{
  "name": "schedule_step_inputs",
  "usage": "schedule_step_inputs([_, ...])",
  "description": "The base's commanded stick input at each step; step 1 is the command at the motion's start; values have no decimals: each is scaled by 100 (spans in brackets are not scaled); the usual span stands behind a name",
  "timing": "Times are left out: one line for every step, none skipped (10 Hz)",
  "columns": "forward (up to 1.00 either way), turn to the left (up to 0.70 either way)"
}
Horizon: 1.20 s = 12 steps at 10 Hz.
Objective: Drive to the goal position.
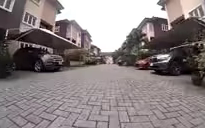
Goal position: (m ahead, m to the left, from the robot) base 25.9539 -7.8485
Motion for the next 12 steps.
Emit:
schedule_step_inputs([70, 0])
schedule_step_inputs([70, 0])
schedule_step_inputs([70, 0])
schedule_step_inputs([70, 0])
schedule_step_inputs([70, 0])
schedule_step_inputs([70, 0])
schedule_step_inputs([70, 0])
schedule_step_inputs([70, 0])
schedule_step_inputs([70, 0])
schedule_step_inputs([70, 0])
schedule_step_inputs([70, 0])
schedule_step_inputs([70, -9])
